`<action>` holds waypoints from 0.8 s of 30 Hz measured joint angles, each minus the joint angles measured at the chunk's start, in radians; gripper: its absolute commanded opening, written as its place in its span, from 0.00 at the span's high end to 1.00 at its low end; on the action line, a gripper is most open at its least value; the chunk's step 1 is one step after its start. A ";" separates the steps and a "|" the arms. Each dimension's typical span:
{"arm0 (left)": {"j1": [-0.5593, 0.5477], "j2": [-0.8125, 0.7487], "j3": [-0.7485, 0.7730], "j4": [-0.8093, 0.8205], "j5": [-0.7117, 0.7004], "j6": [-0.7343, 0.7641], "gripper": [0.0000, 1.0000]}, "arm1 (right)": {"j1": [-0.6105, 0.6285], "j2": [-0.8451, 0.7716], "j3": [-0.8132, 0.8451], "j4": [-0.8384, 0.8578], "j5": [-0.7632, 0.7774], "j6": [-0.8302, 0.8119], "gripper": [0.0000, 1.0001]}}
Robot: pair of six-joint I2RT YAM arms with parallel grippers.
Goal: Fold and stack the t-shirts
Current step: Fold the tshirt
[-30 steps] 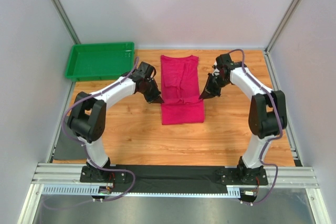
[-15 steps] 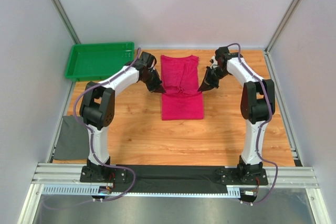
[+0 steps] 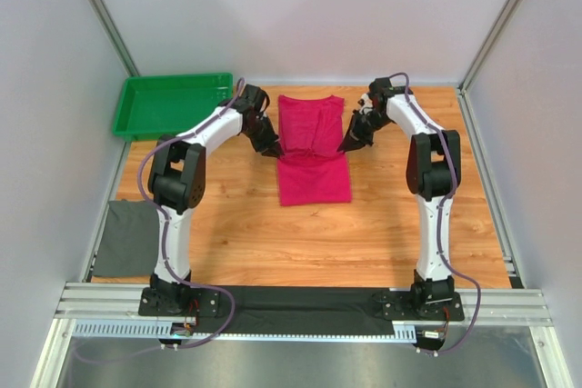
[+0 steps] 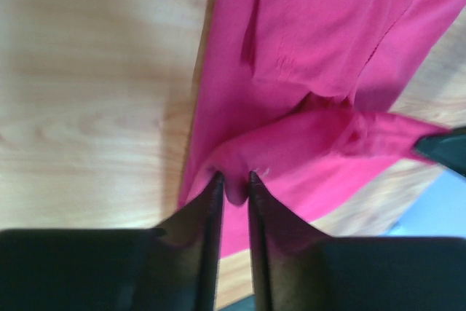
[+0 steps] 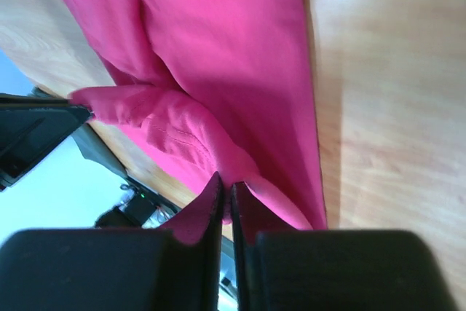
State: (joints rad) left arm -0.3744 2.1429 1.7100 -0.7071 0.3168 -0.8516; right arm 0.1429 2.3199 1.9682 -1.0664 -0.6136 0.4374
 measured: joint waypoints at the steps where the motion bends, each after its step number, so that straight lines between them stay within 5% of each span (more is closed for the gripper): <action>1: 0.002 0.014 0.027 -0.010 -0.006 0.014 0.67 | -0.001 0.019 0.034 -0.002 -0.002 0.002 0.78; 3: 0.003 0.057 0.116 -0.044 -0.026 0.059 0.54 | -0.007 0.046 0.082 -0.005 0.003 0.003 0.68; 7: -0.003 0.077 0.243 -0.104 -0.116 0.180 0.50 | -0.019 0.046 0.143 -0.033 0.078 -0.035 0.60; 9: -0.009 0.011 0.182 -0.090 -0.134 0.219 0.52 | -0.016 0.006 0.105 -0.026 0.138 -0.054 0.59; 12: -0.032 -0.164 -0.028 -0.036 -0.124 0.251 0.68 | 0.025 -0.133 -0.086 0.013 0.223 -0.068 0.59; 15: -0.074 -0.259 -0.168 0.040 -0.072 0.253 0.72 | 0.122 -0.280 -0.288 0.083 0.274 -0.054 0.72; 20: -0.136 -0.188 -0.208 0.147 0.005 0.243 0.73 | 0.243 -0.277 -0.325 0.185 0.280 -0.014 0.91; 24: -0.132 -0.057 -0.141 0.185 0.043 0.236 0.73 | 0.238 -0.177 -0.264 0.224 0.272 0.008 0.91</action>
State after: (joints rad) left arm -0.5068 2.0857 1.5692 -0.5224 0.3599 -0.6155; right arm 0.3813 2.1429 1.7042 -0.8429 -0.3420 0.4454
